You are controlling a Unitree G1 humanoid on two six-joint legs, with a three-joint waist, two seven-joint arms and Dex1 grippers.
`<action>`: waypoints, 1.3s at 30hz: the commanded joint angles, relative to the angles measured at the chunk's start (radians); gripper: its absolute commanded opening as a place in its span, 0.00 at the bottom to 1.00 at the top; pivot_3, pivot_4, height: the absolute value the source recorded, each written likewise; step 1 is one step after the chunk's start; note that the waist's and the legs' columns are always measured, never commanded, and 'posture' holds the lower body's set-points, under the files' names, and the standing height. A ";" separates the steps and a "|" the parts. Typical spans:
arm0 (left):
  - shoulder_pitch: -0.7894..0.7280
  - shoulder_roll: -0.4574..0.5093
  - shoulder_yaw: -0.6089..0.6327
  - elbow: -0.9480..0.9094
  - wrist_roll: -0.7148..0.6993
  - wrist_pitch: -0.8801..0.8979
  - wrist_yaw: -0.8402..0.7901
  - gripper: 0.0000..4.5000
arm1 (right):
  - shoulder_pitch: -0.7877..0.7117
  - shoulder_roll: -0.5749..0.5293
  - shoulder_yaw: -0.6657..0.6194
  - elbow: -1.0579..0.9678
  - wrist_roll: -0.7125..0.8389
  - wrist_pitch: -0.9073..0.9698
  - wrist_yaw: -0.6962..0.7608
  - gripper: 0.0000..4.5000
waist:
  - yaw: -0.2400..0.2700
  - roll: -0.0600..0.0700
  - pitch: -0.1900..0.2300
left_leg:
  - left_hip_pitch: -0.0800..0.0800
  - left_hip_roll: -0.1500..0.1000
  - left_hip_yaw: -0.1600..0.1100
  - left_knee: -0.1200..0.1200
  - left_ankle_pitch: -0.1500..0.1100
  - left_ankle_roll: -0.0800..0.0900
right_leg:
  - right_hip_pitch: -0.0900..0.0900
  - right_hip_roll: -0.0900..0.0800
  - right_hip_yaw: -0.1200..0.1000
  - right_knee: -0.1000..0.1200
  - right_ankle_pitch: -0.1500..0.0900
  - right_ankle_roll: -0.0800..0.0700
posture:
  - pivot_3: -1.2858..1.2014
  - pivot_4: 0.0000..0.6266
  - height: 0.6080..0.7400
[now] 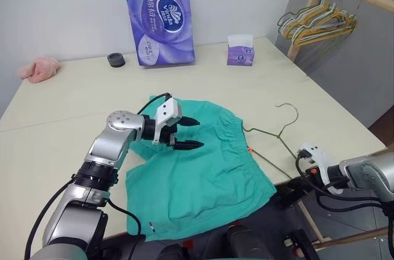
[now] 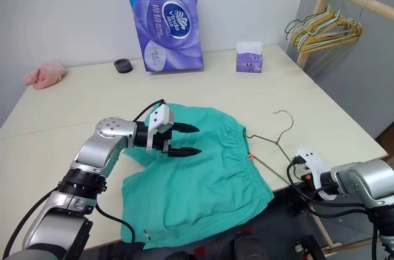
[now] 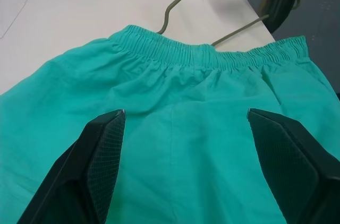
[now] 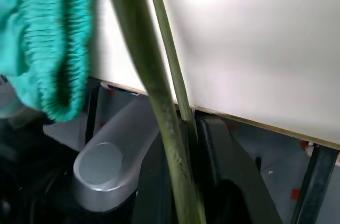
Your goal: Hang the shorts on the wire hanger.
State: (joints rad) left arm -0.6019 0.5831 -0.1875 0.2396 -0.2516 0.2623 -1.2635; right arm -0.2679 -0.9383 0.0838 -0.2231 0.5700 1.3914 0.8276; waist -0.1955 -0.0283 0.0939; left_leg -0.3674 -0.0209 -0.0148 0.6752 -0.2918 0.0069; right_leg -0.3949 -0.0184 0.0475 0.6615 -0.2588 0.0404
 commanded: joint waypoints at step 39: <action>-0.130 -0.076 0.128 0.066 -0.062 0.016 0.113 0.99 | -0.176 0.011 0.070 -0.116 -0.053 -0.191 -0.023 0.00 | 0.107 0.002 0.000 | -0.015 -0.003 -0.005 0.006 -0.002 -0.001 | -0.012 -0.002 -0.005 0.003 0.004 -0.006 | 0.45 0.07 1.00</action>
State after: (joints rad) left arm -0.6965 0.4997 -0.1051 0.3179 -0.2857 0.2793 -1.1503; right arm -0.4179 -0.9242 0.1979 -0.3138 0.5143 1.2114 0.8101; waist -0.0886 -0.0263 0.0935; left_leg -0.3821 -0.0239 -0.0201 0.6809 -0.2934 0.0057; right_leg -0.4065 -0.0207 0.0423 0.6647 -0.2547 0.0349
